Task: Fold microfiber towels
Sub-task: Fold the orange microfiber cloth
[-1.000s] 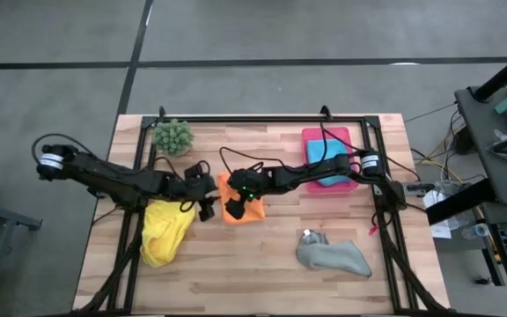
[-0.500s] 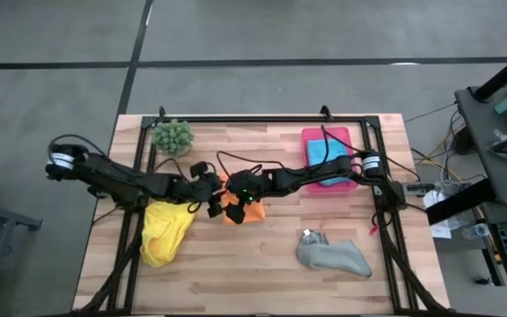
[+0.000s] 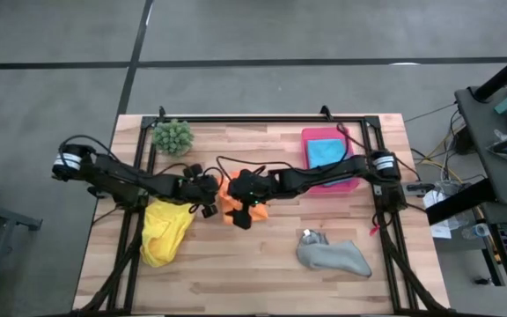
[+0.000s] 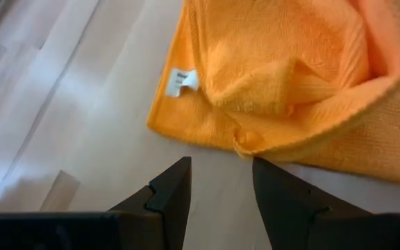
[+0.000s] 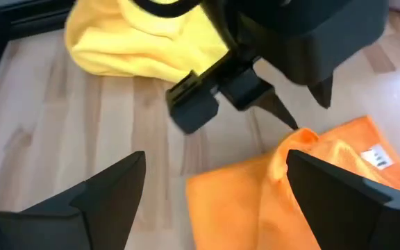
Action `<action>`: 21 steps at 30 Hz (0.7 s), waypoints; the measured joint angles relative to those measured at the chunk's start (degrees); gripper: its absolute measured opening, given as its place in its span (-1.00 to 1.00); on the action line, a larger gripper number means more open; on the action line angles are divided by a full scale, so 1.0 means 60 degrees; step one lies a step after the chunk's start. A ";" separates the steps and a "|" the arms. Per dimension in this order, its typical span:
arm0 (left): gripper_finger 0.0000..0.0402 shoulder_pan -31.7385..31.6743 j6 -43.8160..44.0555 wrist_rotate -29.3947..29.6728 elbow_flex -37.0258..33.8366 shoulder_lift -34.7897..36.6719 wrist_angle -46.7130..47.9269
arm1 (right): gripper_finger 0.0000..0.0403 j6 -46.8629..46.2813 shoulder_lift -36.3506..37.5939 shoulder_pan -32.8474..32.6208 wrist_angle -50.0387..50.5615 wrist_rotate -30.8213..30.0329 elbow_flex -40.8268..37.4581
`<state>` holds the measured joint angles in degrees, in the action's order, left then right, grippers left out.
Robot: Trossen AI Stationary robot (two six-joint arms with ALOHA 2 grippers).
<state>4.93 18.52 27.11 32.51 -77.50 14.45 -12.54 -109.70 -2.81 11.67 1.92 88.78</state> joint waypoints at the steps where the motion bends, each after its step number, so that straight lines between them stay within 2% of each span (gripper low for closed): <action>1: -0.31 0.0000 0.0033 0.0001 0.0000 0.0067 0.0067 | 0.67 0.0033 0.0127 -0.0008 0.0178 0.0002 -0.0002; 9: -0.31 0.0011 -0.0021 -0.0022 0.0074 0.0926 0.0353 | 0.66 0.0449 0.1007 -0.0155 0.1251 -0.0096 -0.0368; 15: -0.31 0.0025 -0.0416 -0.0537 0.0095 0.1746 0.0262 | 0.50 0.0496 0.1955 -0.0196 0.1173 -0.0071 -0.1642; 21: -0.31 0.0025 -0.2252 -0.1049 0.0091 0.1940 -0.0090 | 0.30 0.1025 0.2713 -0.0277 0.0517 -0.0059 -0.3267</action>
<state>5.08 5.01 20.82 33.06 -65.86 13.91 -6.39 -93.42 -4.47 14.78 1.57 69.18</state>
